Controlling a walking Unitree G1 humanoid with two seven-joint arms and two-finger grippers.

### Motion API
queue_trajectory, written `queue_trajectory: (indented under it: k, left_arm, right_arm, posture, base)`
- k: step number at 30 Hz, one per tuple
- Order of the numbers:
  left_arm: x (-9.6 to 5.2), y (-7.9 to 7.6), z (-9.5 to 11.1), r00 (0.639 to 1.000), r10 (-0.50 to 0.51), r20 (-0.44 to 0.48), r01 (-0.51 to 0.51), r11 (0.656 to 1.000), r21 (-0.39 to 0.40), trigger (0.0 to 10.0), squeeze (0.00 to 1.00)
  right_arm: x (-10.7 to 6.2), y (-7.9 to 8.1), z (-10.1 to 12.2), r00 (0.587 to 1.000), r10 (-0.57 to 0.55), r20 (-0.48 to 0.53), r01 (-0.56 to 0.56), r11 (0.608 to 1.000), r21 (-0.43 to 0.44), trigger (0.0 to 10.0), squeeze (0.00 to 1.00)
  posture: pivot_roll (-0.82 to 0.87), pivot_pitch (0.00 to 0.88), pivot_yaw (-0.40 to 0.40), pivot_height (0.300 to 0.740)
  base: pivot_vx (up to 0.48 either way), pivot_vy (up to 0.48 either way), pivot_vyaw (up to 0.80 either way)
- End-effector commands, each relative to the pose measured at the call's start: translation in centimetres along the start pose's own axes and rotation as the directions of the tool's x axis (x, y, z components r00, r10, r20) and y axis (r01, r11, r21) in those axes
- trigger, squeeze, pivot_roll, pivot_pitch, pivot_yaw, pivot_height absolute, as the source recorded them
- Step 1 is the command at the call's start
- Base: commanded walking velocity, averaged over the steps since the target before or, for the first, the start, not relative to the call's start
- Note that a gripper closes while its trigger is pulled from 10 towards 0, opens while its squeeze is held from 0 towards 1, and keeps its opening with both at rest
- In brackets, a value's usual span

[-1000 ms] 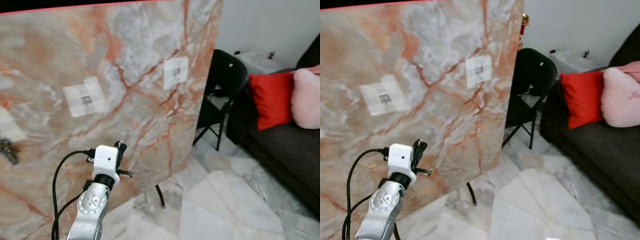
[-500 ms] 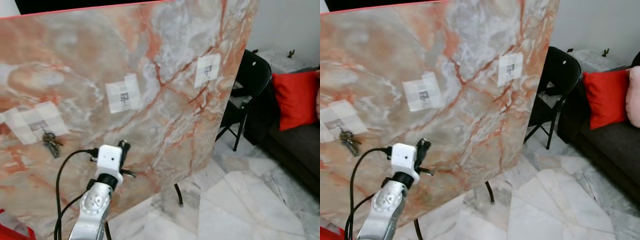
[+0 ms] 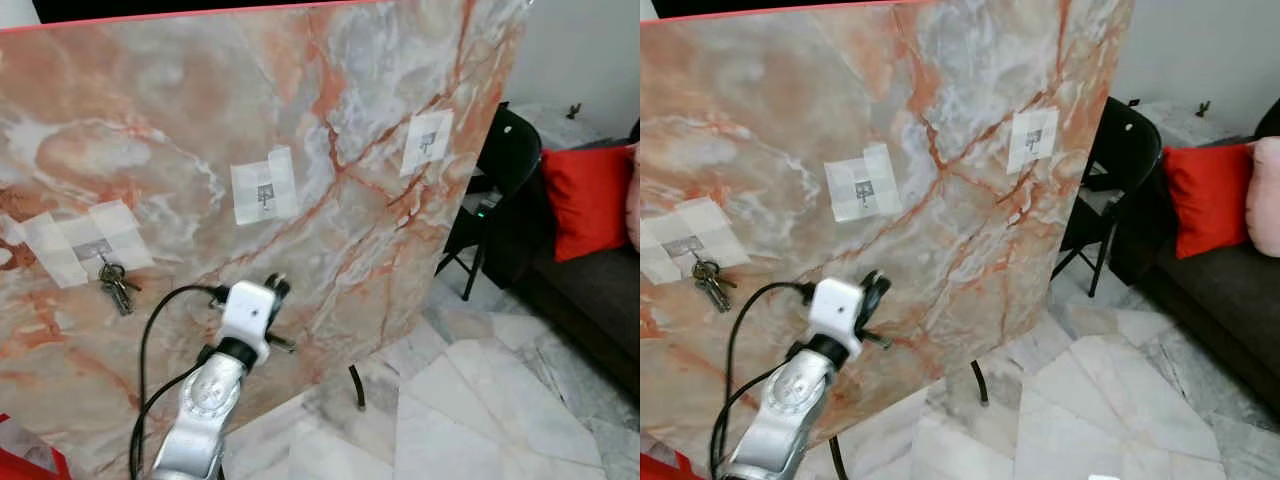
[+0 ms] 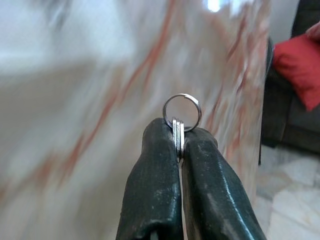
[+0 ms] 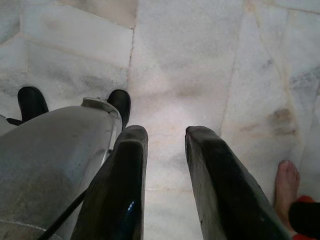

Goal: Hang keys on a hook

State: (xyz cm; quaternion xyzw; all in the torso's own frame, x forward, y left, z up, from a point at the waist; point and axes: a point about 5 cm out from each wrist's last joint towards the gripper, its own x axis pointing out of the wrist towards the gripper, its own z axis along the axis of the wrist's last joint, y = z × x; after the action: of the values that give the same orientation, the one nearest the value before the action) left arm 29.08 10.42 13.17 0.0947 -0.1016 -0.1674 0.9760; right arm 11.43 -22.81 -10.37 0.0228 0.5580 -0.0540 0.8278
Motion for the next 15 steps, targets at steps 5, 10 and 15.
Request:
queue_trajectory:
  k: [5,10,15]
  left_arm:
    - [0.4,0.9,-0.2,0.995,0.095,-0.016,-0.095,0.995,-0.006,10.0,0.0]
    - [-0.3,2.0,-0.1,0.989,0.147,-0.012,-0.146,0.989,0.009,10.0,0.0]
    - [-0.9,3.5,-0.2,0.959,0.282,-0.036,-0.282,0.959,0.006,10.0,0.0]
  right_arm:
    - [-0.1,-0.3,-0.1,1.0,-0.013,0.002,0.013,1.0,0.004,10.0,0.0]
    - [-0.1,-0.3,-0.1,1.0,-0.018,-0.001,0.018,1.0,-0.003,10.0,0.0]
    - [-0.1,-0.4,-0.2,1.0,-0.019,-0.002,0.019,1.0,-0.007,10.0,0.0]
  posture:
    - [0.12,0.0,-0.062,0.74]
    - [0.13,0.0,-0.063,0.74]
    - [0.13,0.0,-0.062,0.74]
  base:
    - [0.0,0.0,0.0]
    - [0.0,0.0,0.0]
    - [0.0,0.0,0.0]
